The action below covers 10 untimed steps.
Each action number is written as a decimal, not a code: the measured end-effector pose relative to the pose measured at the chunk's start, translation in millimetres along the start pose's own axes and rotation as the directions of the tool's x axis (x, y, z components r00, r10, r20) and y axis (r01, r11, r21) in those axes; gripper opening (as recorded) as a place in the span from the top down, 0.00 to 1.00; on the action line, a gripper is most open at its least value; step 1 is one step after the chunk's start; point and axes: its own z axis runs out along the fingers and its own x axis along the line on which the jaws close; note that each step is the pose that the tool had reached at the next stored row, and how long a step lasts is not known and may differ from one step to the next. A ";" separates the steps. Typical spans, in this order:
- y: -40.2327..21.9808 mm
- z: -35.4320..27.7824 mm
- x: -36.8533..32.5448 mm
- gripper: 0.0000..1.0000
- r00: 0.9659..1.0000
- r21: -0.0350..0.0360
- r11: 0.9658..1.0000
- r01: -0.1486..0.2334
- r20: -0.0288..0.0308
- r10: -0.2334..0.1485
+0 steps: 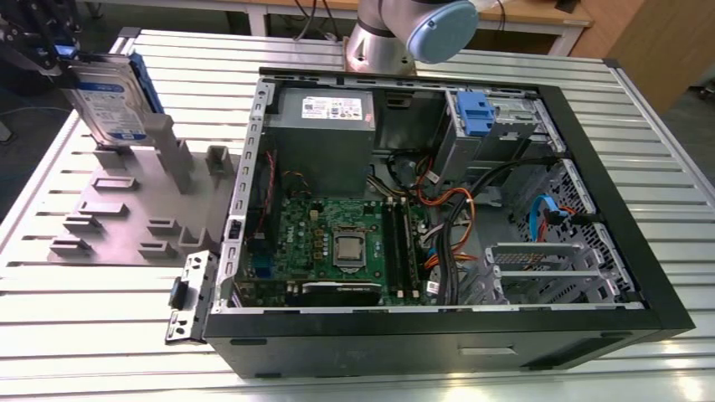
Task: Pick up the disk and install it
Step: 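Pick up the disk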
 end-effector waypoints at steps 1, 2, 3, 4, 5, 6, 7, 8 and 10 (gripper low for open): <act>0.0 -0.5 0.0 0.63 1.000 0.000 1.000 0.000 0.000 0.000; 0.0 -0.9 0.0 0.63 1.000 0.000 1.000 0.000 0.000 0.000; 0.0 -1.3 0.0 0.63 1.000 0.000 1.000 0.000 0.000 0.000; 0.0 -1.7 0.0 0.63 1.000 0.000 1.000 0.000 0.000 0.000; 0.0 -2.3 -0.1 0.63 1.000 0.000 1.000 0.000 0.000 0.000; 0.0 -2.8 -0.1 0.63 1.000 0.000 1.000 0.000 0.000 0.000; 0.0 -3.3 -0.1 0.63 1.000 0.000 1.000 0.000 0.000 0.000; 0.0 -3.8 -0.1 0.63 1.000 0.000 1.000 0.000 0.000 0.000; 0.0 -4.8 -0.1 0.63 1.000 0.000 1.000 0.000 0.000 0.000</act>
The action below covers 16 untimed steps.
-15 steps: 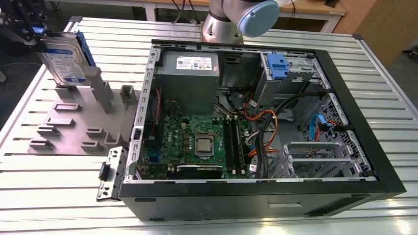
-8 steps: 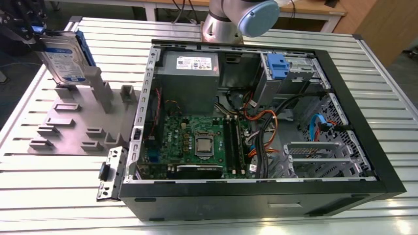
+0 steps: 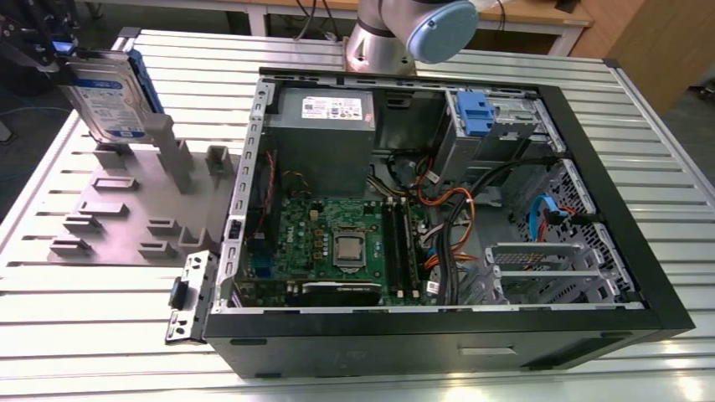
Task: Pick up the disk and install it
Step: 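Pick up the disk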
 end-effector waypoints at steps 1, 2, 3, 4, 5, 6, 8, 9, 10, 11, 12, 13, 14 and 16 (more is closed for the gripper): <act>0.0 -0.4 0.0 0.63 1.000 0.000 1.000 0.000 0.000 0.000; 0.0 -0.7 0.0 0.63 1.000 0.000 1.000 0.000 0.000 0.000; 0.0 -1.0 0.0 0.63 1.000 0.000 1.000 0.000 0.000 0.000; 0.0 -1.3 0.0 0.63 1.000 0.000 1.000 0.000 0.000 0.000; 0.0 -1.6 0.0 0.63 1.000 0.000 1.000 0.000 0.000 0.000; 0.0 -1.9 0.0 0.63 1.000 0.000 1.000 0.000 0.000 0.000; 0.0 -2.4 0.0 0.63 1.000 0.000 1.000 0.000 0.000 0.000; 0.0 -2.5 -0.1 0.63 1.000 0.000 1.000 0.000 0.000 0.000; 0.0 -2.7 -0.1 0.63 1.000 0.000 1.000 0.000 0.000 0.000; 0.0 -2.9 -0.1 0.63 1.000 0.000 1.000 0.000 0.000 0.000; 0.0 -3.0 -0.1 0.63 1.000 0.000 1.000 0.000 0.000 0.000; 0.0 -3.4 -0.1 0.63 1.000 0.000 1.000 0.000 0.000 0.000; 0.1 -3.9 -0.1 0.63 1.000 0.000 1.000 0.000 0.000 0.000; 0.1 -4.2 -0.1 0.63 1.000 0.000 1.000 0.000 0.000 0.000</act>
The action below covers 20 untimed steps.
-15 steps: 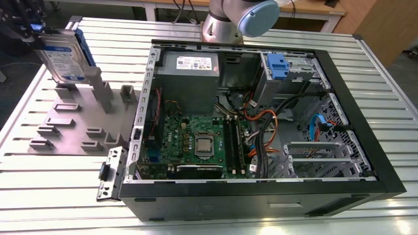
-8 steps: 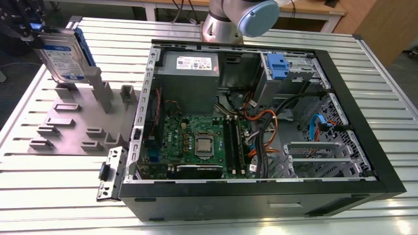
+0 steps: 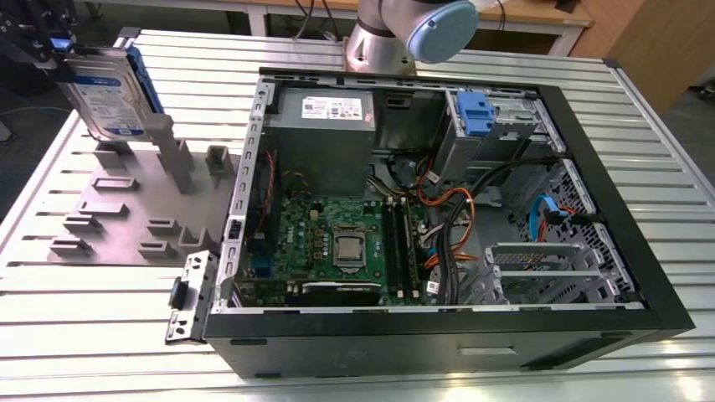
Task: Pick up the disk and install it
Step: 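Pick up the disk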
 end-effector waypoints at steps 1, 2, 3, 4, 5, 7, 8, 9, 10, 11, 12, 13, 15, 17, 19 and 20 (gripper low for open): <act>0.0 -0.2 0.0 0.63 1.000 0.000 1.000 0.000 0.000 0.000; 0.0 -0.4 0.0 0.63 1.000 0.000 1.000 0.000 0.000 0.000; 0.0 -0.6 0.0 0.63 1.000 0.000 1.000 0.000 0.000 0.000; 0.0 -1.0 0.0 0.63 1.000 0.000 1.000 0.000 0.000 0.000; 0.0 -1.1 0.0 0.63 1.000 0.000 1.000 0.000 0.000 0.000; 0.0 -1.4 0.0 0.63 1.000 0.000 1.000 0.000 0.000 0.000; 0.0 -1.9 0.0 0.63 1.000 0.000 1.000 0.000 0.000 0.000; 0.0 -2.1 0.0 0.63 1.000 0.000 1.000 0.000 0.000 0.000; 0.0 -2.5 0.0 0.63 1.000 0.000 1.000 0.000 0.000 0.000; 0.0 -2.7 -0.1 0.63 1.000 0.000 1.000 0.000 0.000 0.000; 0.0 -3.0 -0.1 0.63 1.000 0.000 1.000 0.000 0.000 0.000; 0.0 -3.4 -0.1 0.63 1.000 0.000 1.000 0.000 0.000 0.000; 0.0 -4.0 -0.1 0.63 1.000 0.000 1.000 0.000 0.000 0.000; 0.0 -4.5 -0.1 0.63 1.000 0.000 1.000 0.000 0.000 0.000; 0.0 -5.1 0.0 0.63 1.000 0.000 1.000 0.000 0.000 0.000; 0.0 -5.4 0.0 0.63 1.000 0.000 1.000 0.000 0.000 0.000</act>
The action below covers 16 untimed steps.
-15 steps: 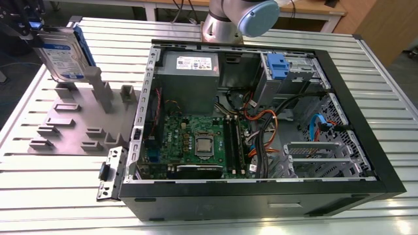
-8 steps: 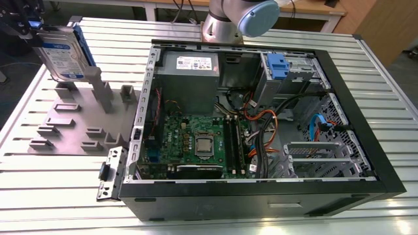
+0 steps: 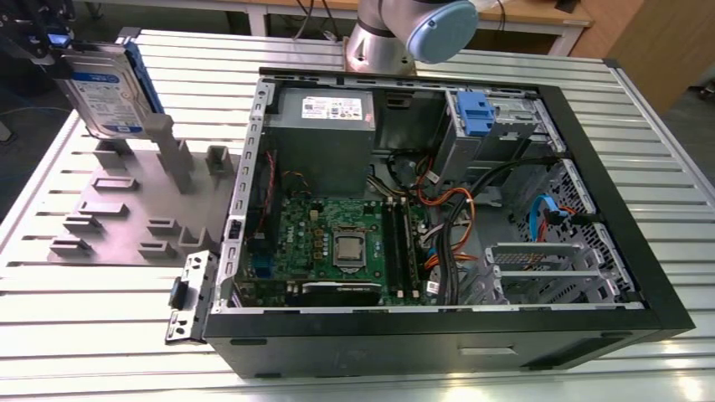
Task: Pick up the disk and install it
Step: 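Pick up the disk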
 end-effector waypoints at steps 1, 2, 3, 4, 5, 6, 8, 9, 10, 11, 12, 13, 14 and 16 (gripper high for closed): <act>0.0 -0.2 0.0 0.63 1.000 0.000 1.000 0.000 0.000 0.000; 0.0 -0.4 0.0 0.63 1.000 0.000 1.000 0.000 0.000 0.000; 0.1 -0.7 -0.1 0.63 1.000 0.000 1.000 0.000 0.000 0.000; 0.1 -0.9 -0.1 0.63 1.000 0.000 1.000 0.000 0.000 0.000; 0.1 -1.2 -0.1 0.63 1.000 0.000 1.000 0.000 0.000 0.000; 0.1 -1.5 -0.1 0.63 1.000 0.000 1.000 0.000 0.000 0.000; 0.1 -2.0 -0.2 0.63 1.000 0.000 1.000 0.000 0.000 0.000; 0.1 -2.2 -0.1 0.63 1.000 0.000 1.000 0.000 0.000 0.000; 0.1 -2.4 -0.1 0.63 1.000 0.000 1.000 0.000 0.000 0.000; 0.1 -2.7 -0.1 0.63 1.000 0.000 1.000 0.000 0.000 0.000; 0.1 -2.9 -0.1 0.63 1.000 0.000 1.000 0.000 0.000 0.000; 0.1 -3.2 -0.1 0.63 1.000 0.000 1.000 0.000 0.000 0.000; 0.1 -3.4 -0.1 0.63 1.000 0.000 1.000 0.000 0.000 0.000; 0.1 -4.0 -0.1 0.63 1.000 0.000 1.000 0.000 0.000 0.000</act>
